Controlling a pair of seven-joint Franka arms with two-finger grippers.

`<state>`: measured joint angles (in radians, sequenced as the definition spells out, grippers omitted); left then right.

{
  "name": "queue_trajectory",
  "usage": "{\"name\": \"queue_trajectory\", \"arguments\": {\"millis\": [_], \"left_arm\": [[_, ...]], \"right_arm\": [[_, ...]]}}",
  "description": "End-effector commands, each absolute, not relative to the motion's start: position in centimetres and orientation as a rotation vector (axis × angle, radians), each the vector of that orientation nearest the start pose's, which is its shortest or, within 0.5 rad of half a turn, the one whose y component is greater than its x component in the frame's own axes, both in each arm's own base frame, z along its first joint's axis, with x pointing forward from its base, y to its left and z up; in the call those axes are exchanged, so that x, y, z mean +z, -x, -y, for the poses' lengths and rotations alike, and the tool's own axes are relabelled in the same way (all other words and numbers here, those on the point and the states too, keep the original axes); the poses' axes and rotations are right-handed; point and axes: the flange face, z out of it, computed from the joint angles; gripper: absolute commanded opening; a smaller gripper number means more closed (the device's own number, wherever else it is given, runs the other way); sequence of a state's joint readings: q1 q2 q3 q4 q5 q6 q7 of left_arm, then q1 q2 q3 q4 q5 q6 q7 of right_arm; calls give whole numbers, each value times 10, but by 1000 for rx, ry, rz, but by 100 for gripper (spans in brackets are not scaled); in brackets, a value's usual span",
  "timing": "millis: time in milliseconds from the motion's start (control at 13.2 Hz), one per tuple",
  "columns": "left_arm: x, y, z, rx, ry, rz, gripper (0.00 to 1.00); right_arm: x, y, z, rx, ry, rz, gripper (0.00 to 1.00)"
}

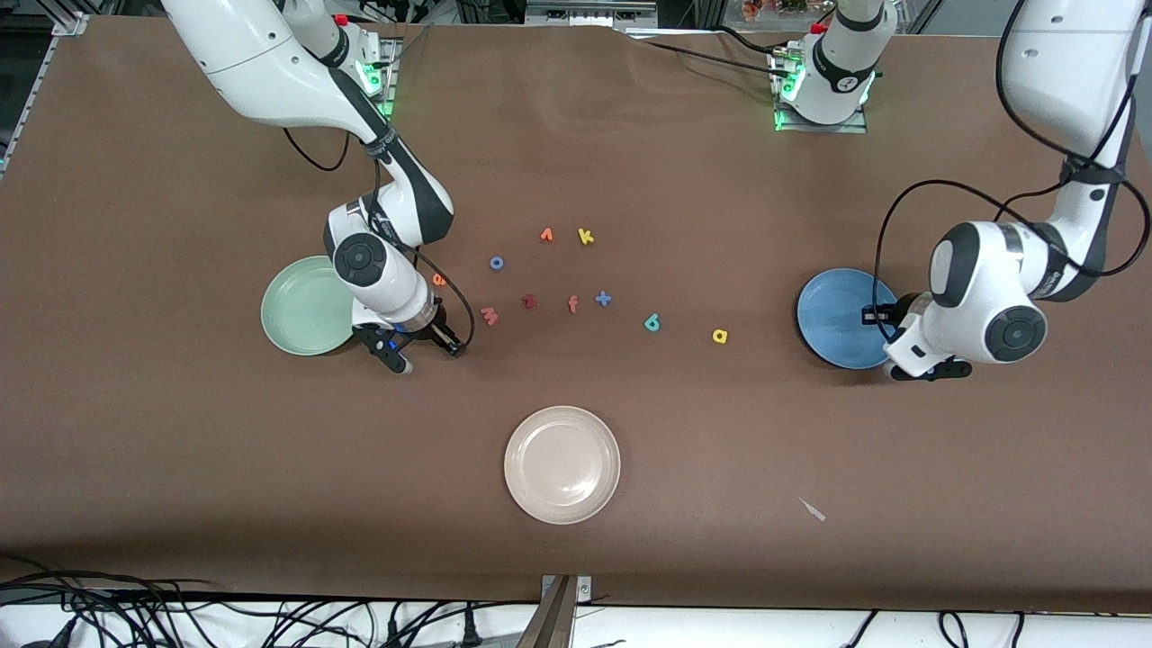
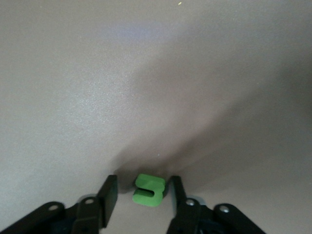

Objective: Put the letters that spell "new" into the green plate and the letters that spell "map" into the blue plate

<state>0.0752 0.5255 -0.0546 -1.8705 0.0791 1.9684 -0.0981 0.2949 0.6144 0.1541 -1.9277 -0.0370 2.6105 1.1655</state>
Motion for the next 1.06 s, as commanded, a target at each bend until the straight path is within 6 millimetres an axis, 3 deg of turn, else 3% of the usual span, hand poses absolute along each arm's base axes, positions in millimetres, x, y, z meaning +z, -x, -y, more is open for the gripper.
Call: {"name": "queue_trajectory", "arguments": {"millis": [0, 228, 304, 456, 532, 608, 684, 836, 988], "left_arm": [[188, -589, -26, 628, 3015, 72, 19], [188, -589, -26, 625, 3016, 72, 20], [189, -590, -26, 625, 3016, 71, 26], [192, -591, -23, 621, 3018, 68, 79], [198, -592, -21, 608, 3020, 69, 83], [211, -595, -15, 582, 3022, 71, 93], [225, -597, 2, 567, 3033, 53, 99], [254, -605, 37, 539, 3045, 65, 99], [275, -612, 82, 510, 3050, 154, 99]], "right_arm": [[176, -571, -276, -24, 2852, -1067, 25], [196, -575, -272, 13, 2902, -1055, 22], [206, -578, -266, 11, 2920, -1035, 22], [225, -583, -246, 20, 2993, -943, 22], [236, -584, -230, 51, 3045, -891, 22], [244, -583, -214, 99, 3100, -829, 22], [254, -582, -200, 129, 3134, -782, 22], [266, -572, -167, 160, 3178, -694, 22], [260, -557, -128, 201, 3206, -619, 22]]}}
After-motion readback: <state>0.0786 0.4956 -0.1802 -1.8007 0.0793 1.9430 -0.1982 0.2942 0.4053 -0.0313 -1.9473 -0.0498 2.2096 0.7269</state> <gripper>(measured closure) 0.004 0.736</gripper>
